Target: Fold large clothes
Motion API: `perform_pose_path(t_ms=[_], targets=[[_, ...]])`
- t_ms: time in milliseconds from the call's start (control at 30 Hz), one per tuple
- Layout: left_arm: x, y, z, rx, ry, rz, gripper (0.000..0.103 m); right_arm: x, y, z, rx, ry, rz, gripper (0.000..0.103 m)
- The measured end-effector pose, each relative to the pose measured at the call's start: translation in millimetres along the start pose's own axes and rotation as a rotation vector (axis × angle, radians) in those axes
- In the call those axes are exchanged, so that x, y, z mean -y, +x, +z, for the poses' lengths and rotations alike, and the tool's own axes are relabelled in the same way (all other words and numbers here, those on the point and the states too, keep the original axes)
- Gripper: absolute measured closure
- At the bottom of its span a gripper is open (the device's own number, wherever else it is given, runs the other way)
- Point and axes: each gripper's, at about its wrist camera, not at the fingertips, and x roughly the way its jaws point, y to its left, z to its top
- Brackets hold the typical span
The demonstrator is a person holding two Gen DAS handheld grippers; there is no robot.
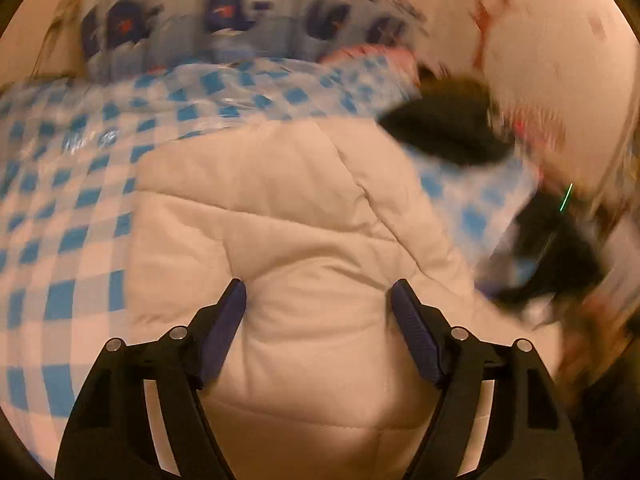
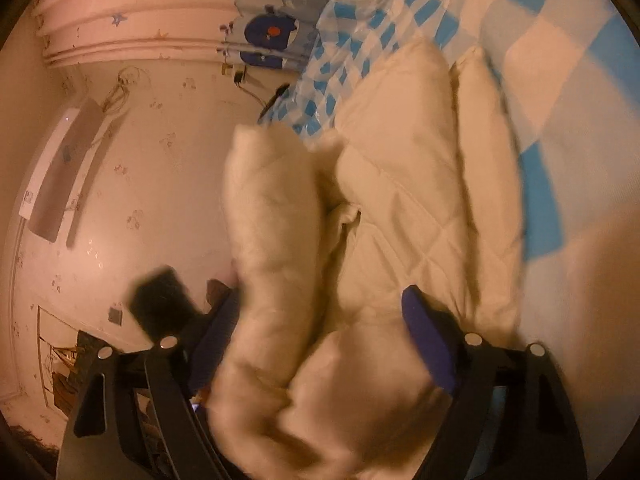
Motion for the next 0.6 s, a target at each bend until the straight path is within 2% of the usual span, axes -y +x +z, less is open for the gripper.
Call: perform_pose_path(t_ms=[67,133,200,267,300,367,400,433,500,567,600], targets=[[18.1,5.2,-7.1,-0.002,0.057,-0.031,0.028,-16.4,-21.9,4.9,0.069,-0.063,-0.01,0.015],[32.4,8.9,-11.8,-0.01,0.119,-0.026,0.025,-43.1,-28.4,19.5,0.109,-0.158,-0.085,0.015],[39.9,13.1,-11.2,-0.016,0.156,-0.014,0.023,-74.3,-15.4,31.4,0.117,-0.262,-0.182,0.015],[37.9,14.7,-11.7,-0.013,0.154,-0.012,0.023,-105.2,16.6,32.7,0.123,-0.422,-0.424,0.015],[35.8,14.7,-12.5,-0.01,0.147,-0.014,0.022,-112.7,45.2,30.2,0.129,-0.524,-0.703,0.015],[37.5,13.5,-8.5,-0.001,0.141,-0.008,0.022,-96.7,90.7,25.1,0.109,-0.669,-1.037,0.007],[36.1,16.4,-6.6,-0.011,0.134,0.0,0.022,-73.6,108.5,26.1,0.061,-0.669,-1.095,0.007],[34.3,20.6,-4.6,-0.034,0.123,0.009,0.022,-50.8,114.9,31.1,0.039,-0.595,-1.053,0.007],[28.3,19.4,4.8,-0.075,0.091,-0.046,0.022,-33.5,107.9,37.3,0.039,-0.516,-0.985,0.007],[17.1,-3.7,16.5,-0.044,0.014,-0.141,0.022,-35.2,100.2,35.3,0.055,-0.527,-1.006,0.007],[5.2,-21.0,21.6,0.009,-0.053,-0.178,0.022,-35.7,97.2,35.0,0.059,-0.526,-1.009,0.007]])
